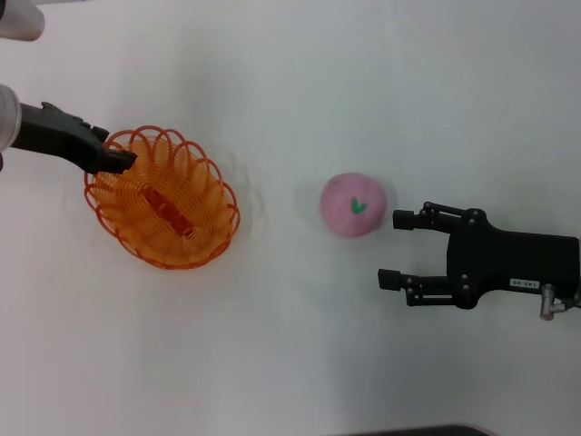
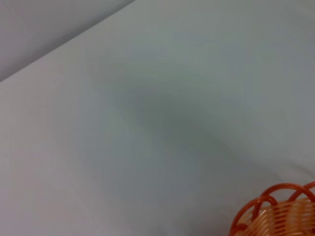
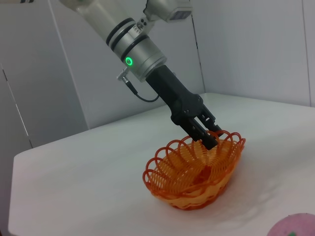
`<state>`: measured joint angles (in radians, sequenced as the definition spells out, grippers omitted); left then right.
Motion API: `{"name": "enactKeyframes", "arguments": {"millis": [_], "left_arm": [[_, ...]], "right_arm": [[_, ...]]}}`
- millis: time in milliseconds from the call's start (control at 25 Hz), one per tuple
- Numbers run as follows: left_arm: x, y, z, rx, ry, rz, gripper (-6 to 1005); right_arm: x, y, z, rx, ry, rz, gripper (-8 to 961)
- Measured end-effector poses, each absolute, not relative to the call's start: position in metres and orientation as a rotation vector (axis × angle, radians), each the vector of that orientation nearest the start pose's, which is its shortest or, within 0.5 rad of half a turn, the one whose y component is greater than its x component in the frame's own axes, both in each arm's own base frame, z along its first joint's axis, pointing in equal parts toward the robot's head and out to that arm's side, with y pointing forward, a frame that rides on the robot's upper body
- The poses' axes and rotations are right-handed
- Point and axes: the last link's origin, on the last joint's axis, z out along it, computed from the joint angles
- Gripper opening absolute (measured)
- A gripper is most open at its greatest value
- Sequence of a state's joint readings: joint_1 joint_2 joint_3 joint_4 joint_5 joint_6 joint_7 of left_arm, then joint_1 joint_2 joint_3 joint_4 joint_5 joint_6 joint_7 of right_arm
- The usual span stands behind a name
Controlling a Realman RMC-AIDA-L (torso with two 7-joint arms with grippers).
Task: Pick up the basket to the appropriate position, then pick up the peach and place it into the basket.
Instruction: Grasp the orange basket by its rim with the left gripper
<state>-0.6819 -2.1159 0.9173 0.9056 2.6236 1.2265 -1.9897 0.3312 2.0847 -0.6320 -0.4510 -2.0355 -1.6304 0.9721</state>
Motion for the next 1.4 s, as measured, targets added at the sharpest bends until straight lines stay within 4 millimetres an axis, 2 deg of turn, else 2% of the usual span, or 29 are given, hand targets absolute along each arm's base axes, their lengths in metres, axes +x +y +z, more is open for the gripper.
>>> {"name": "enactKeyframes", "arguments": {"millis": [120, 320, 560, 760, 960, 1200, 1400], "left_arm": [[-0.257, 0.394, -0.001, -2.555, -0.794, 0.266, 657], [-0.258, 0.394, -0.002, -2.546, -0.806, 0.303, 423], [-0.256, 0.396, 0.002, -2.517, -0.859, 0.274, 218], [-0.252, 0.394, 0.007, -2.516, -0.924, 0.263, 116], [-0.247, 0.389, 0.017, -2.524, -1.075, 0.211, 110], [-0.244, 0.376, 0.035, -2.54, -1.316, -0.016, 85], [-0.255, 0.362, 0.043, -2.495, -1.488, -0.118, 63]], "right_arm": [[0.32, 0.238, -0.033, -2.725, 0.553, 0.761, 893], [0.32, 0.238, -0.033, -2.725, 0.553, 0.761, 893], [0.319, 0.239, -0.033, -2.726, 0.549, 0.761, 893], [0.319, 0.24, -0.033, -2.727, 0.547, 0.762, 893], [0.318, 0.24, -0.034, -2.728, 0.545, 0.763, 892], [0.317, 0.241, -0.034, -2.729, 0.541, 0.764, 892], [0.317, 0.241, -0.033, -2.729, 0.541, 0.763, 892]]}}
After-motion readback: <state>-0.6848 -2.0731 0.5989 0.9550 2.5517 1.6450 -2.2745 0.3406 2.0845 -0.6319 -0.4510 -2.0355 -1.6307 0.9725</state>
